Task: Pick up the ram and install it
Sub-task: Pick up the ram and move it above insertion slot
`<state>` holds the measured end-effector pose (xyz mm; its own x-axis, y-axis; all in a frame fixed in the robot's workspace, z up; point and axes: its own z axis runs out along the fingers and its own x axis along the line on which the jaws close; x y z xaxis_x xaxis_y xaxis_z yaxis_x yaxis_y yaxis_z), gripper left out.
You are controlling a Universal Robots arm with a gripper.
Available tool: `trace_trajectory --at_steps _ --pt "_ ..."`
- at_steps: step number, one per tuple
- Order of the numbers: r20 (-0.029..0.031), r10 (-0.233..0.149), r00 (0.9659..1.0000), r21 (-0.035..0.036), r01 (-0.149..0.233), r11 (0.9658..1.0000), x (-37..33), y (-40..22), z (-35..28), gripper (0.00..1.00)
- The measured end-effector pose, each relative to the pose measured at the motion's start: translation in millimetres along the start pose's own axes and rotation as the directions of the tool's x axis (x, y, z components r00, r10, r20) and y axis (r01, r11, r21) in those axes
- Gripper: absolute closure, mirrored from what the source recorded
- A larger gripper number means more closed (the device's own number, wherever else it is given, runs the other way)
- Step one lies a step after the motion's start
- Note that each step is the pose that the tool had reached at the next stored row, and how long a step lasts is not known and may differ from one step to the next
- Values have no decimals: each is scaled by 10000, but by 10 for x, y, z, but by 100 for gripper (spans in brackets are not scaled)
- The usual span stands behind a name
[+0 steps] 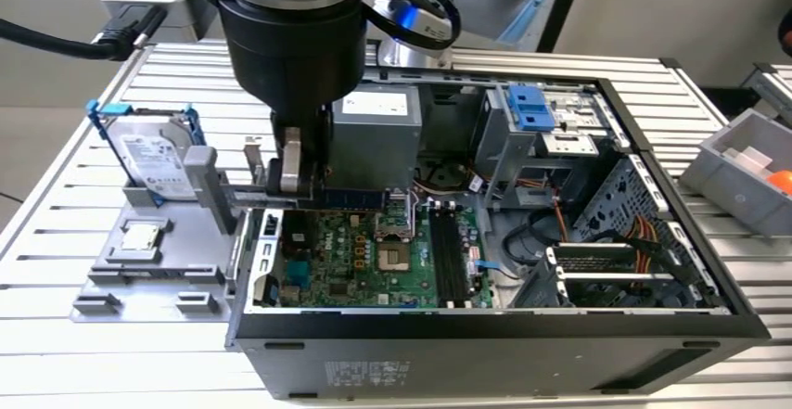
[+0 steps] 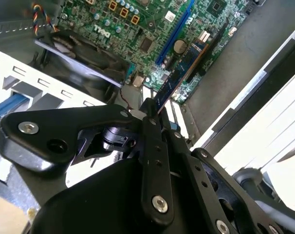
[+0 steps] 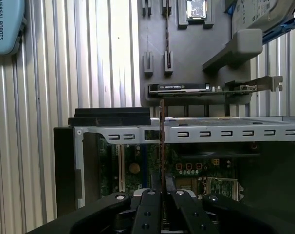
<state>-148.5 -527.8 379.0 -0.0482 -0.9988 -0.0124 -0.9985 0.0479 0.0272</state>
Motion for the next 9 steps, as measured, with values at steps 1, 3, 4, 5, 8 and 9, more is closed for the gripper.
trace_trajectory --at_steps 1,3,4,5,8,9 --pt "0 -1 10000 0 1 10000 0 -4 0 100" --pt "3 -1 10000 1 1 10000 -1 -15 1 100" --pt "1 0 10000 0 0 10000 -2 -23 -1 100" --pt "-1 0 10000 -1 0 10000 -2 -32 -2 100" --pt "-1 0 10000 -1 0 10000 -4 -66 -3 100" --pt "1 0 10000 0 0 10000 -4 -81 -2 100"
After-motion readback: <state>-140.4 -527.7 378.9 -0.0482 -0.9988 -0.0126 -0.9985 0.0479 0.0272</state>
